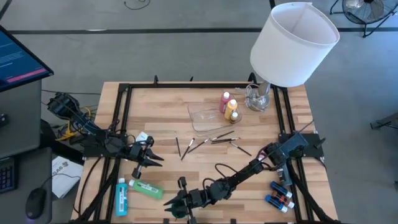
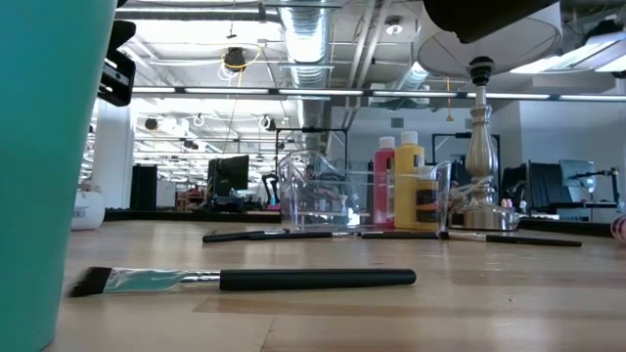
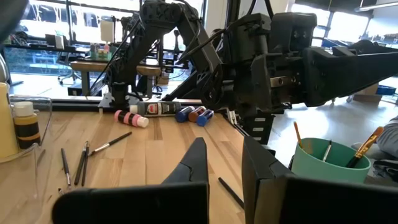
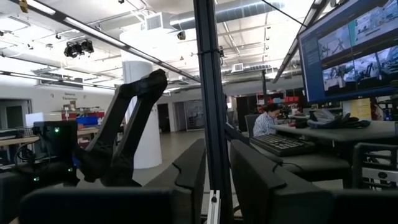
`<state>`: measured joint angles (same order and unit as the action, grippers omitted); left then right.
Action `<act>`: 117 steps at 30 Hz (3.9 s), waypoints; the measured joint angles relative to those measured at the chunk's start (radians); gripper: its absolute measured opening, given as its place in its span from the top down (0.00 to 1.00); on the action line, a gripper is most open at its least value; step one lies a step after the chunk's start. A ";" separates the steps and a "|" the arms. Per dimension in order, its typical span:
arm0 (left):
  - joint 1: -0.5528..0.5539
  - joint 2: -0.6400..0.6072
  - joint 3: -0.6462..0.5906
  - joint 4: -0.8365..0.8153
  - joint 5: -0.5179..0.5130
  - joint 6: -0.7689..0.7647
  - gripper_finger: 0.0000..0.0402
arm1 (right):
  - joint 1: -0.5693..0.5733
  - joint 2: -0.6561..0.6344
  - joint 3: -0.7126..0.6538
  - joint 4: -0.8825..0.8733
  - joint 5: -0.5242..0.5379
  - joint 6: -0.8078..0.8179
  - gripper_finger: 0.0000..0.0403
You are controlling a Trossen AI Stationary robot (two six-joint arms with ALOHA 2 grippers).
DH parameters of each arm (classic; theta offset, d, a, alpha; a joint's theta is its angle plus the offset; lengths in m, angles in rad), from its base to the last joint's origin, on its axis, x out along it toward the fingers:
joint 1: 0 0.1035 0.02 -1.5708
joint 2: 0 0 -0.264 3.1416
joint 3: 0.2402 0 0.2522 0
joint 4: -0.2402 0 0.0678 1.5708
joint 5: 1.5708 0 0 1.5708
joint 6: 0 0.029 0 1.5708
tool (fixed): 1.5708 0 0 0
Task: Pick & Place Paint Supplies
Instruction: Put the big white paint bottle into the transparent bin
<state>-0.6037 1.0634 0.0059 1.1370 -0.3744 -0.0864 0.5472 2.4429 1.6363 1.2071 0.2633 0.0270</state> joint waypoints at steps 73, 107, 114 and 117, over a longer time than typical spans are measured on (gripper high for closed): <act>0.191 0.126 0.000 -0.084 -0.053 -0.082 1.00 | -0.196 -0.638 -0.801 -0.518 0.174 -0.025 0.83; 0.531 0.137 0.000 -0.033 0.240 0.005 1.00 | -0.283 -0.645 -0.829 -0.443 0.070 -0.104 0.83; 0.531 0.137 0.000 -0.026 0.214 0.023 1.00 | -0.276 -0.645 -0.829 -0.443 0.073 -0.058 0.83; 0.531 0.137 0.000 -0.010 0.213 0.023 1.00 | -0.266 -0.645 -0.829 -0.443 0.074 -0.053 0.83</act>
<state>-0.0723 1.1999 0.0055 1.1268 -0.1614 -0.0631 0.2809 1.7981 0.8078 0.7639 0.3378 -0.0256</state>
